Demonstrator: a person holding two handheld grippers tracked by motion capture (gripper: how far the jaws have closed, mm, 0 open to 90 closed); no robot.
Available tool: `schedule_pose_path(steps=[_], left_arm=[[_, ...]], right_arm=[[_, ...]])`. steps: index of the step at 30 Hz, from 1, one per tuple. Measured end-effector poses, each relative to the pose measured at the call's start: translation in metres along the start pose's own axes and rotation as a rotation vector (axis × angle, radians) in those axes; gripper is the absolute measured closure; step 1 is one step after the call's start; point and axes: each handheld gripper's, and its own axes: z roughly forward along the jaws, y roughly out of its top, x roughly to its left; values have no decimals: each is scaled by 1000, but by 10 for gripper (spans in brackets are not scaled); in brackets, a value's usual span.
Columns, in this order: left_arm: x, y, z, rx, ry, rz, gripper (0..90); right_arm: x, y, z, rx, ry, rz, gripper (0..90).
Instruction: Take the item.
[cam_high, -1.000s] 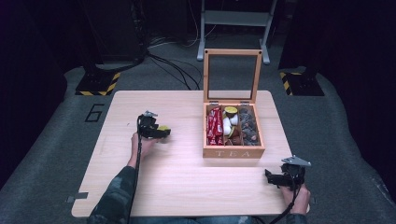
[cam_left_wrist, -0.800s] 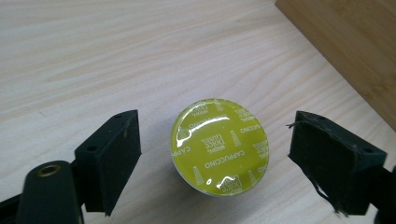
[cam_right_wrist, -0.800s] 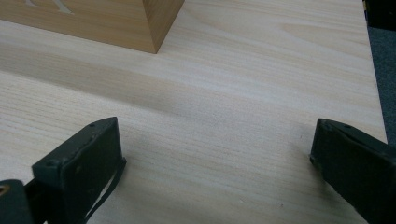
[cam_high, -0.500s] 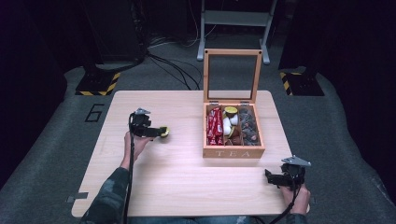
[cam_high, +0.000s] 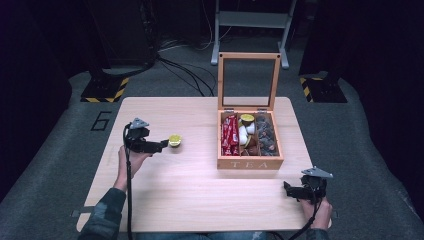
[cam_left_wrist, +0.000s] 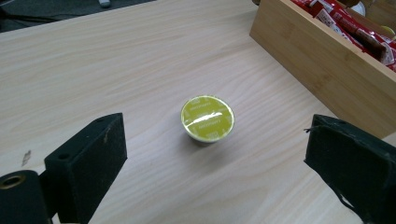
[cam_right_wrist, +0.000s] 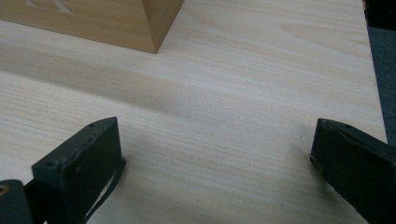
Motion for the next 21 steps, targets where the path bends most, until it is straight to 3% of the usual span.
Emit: schedule_pose_path(steps=[9,14,21], left_arm=[[2,-20,-28,-22,37,2,23],[3,-31,-38,-6,52,9,11],[9,-55,-52,-8,83,-21,2]], right_arm=[[0,0,0,-5,-2,2,14],[0,0,0,-5,-1,3,14],[0,0,0,-4,-1,2,14]])
